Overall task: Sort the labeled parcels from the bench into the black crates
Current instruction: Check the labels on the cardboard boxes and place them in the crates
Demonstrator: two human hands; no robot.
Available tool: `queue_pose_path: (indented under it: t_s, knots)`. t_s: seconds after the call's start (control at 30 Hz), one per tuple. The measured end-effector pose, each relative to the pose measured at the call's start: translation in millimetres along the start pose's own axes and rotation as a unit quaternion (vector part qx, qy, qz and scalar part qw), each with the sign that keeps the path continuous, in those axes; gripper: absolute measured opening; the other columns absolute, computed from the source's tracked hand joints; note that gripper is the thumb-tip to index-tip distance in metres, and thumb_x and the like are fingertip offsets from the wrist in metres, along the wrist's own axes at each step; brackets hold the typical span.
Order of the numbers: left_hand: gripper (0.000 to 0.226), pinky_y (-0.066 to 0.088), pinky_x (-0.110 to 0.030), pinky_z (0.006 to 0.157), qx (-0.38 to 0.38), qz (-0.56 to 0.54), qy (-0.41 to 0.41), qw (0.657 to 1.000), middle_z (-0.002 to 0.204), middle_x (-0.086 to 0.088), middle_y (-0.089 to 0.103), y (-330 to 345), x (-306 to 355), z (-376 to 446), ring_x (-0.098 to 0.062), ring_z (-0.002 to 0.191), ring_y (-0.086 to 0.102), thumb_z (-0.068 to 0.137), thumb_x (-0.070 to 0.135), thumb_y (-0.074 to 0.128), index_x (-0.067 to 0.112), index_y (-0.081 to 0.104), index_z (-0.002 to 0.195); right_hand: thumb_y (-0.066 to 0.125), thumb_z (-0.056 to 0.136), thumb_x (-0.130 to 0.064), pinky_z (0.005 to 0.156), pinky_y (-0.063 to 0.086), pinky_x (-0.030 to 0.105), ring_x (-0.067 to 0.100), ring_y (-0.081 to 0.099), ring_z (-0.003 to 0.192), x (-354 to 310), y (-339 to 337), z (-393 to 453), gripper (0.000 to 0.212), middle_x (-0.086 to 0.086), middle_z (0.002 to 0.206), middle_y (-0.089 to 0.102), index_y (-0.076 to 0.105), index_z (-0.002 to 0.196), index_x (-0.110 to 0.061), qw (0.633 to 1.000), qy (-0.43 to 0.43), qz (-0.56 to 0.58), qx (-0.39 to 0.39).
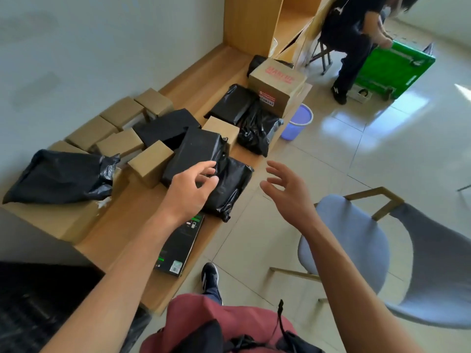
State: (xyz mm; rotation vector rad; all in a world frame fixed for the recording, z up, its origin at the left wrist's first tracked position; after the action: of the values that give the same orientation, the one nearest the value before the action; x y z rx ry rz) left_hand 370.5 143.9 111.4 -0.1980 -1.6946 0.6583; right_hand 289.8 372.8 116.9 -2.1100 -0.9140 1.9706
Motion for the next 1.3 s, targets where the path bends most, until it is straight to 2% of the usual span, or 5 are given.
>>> queue_pose_path:
  t_s: [0.1,0.7,0.87,1.03,1.3]
  knots:
    - [0.042,0.051,-0.027,0.099,-0.012,0.017,0.021,1.000,0.125,0.008,0.069,7,11,35,-0.005,0.111,0.064,0.102,0.029,0.062,0.024,0.059,0.143,0.071,0.097,-0.023,0.110,0.047,0.036,0.007,0.054,0.131,-2,-15,29,0.048,-0.013,0.141,0.062,0.059,0.143,-0.028,0.998,-0.001,-0.054,0.029]
    - [0.042,0.050,-0.030,0.103,-0.109,0.047,-0.003,0.993,0.131,0.007,0.066,121,82,205,-0.009,0.120,0.060,0.103,0.030,0.061,0.026,0.058,0.144,0.069,0.098,-0.030,0.112,0.047,0.045,0.012,0.052,0.136,74,-130,162,0.039,-0.007,0.142,0.063,0.065,0.137,-0.028,0.995,0.074,-0.032,0.063]
    - [0.043,0.041,-0.005,0.081,-0.103,0.072,0.001,0.992,0.131,0.008,0.065,154,111,251,-0.007,0.118,0.059,0.103,0.029,0.061,0.023,0.057,0.146,0.069,0.098,-0.030,0.109,0.048,0.041,0.014,0.053,0.135,95,-174,205,0.039,-0.006,0.138,0.065,0.065,0.137,-0.028,0.994,0.090,-0.015,0.066]
    - [0.041,0.043,-0.008,0.084,-0.073,0.059,-0.011,0.995,0.130,0.006,0.068,171,121,282,-0.007,0.116,0.062,0.102,0.028,0.063,0.023,0.060,0.143,0.070,0.098,-0.029,0.096,0.041,0.027,0.012,0.058,0.127,104,-200,245,0.040,-0.010,0.128,0.063,0.065,0.137,-0.027,0.994,0.094,-0.013,0.054]
    - [0.042,0.040,-0.014,0.091,-0.037,0.039,-0.048,0.997,0.131,0.009,0.066,175,115,341,-0.006,0.119,0.060,0.103,0.027,0.061,0.024,0.059,0.144,0.070,0.098,-0.027,0.103,0.046,0.031,0.011,0.053,0.132,108,-205,324,0.047,-0.012,0.135,0.061,0.059,0.143,-0.028,0.996,0.085,-0.022,0.016]
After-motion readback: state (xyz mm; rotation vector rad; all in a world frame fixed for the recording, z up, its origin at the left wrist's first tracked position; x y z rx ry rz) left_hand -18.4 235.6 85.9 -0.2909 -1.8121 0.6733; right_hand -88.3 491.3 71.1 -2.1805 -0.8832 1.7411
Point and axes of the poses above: each hand's wrist, its own z-axis towards the middle knuckle, its own y-axis out of the palm, x = y × z, the point moved 7 cm from there along z, towards the middle knuckle
